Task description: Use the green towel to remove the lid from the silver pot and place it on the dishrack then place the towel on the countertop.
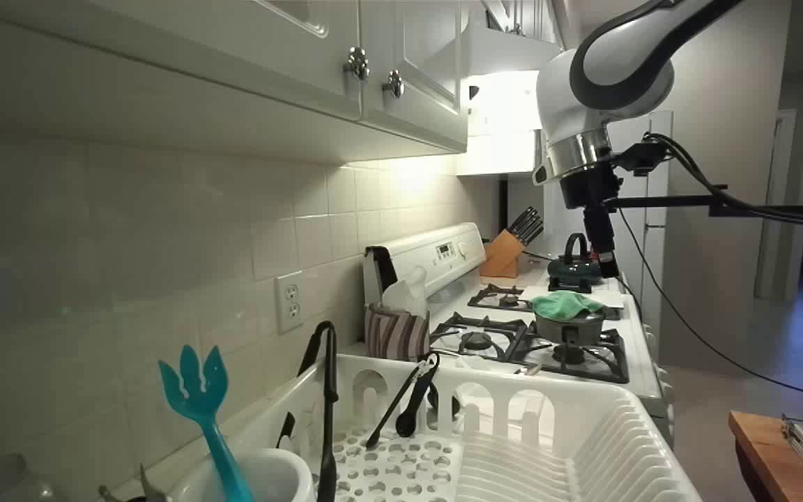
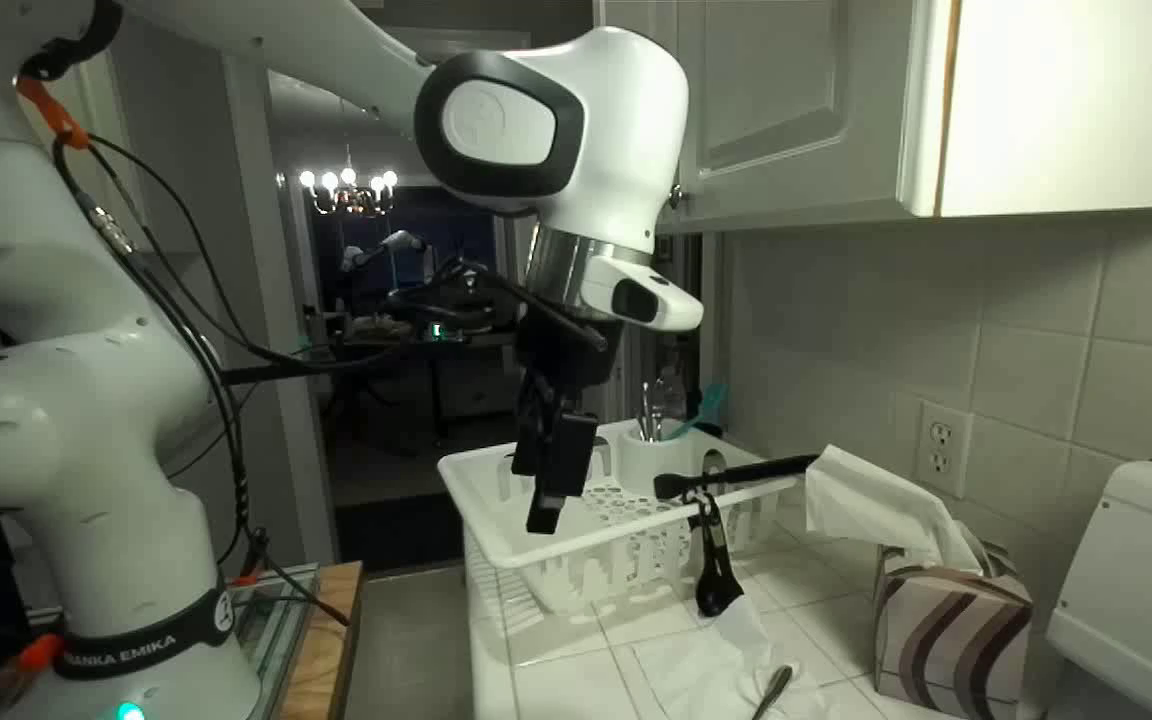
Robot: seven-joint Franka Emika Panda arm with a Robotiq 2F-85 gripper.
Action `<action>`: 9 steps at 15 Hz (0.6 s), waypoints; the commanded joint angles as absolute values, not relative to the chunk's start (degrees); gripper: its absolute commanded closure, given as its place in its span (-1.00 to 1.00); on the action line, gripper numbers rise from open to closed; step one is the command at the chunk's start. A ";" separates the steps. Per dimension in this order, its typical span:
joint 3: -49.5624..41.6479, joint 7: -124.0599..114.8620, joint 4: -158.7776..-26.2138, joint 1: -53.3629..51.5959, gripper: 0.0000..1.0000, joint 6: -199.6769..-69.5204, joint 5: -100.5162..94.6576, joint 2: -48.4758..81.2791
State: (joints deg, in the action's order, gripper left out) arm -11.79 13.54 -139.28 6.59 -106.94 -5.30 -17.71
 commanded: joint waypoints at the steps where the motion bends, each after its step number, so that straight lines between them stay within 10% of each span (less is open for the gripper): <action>1: -11.30 13.66 -139.18 7.08 -1.00 -106.80 -5.15 -17.67; 9: -12.58 7.23 -137.19 7.91 -1.00 -119.40 0.79 -12.72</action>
State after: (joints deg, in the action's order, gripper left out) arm -11.93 9.97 -139.26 6.89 -112.74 -3.26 -17.04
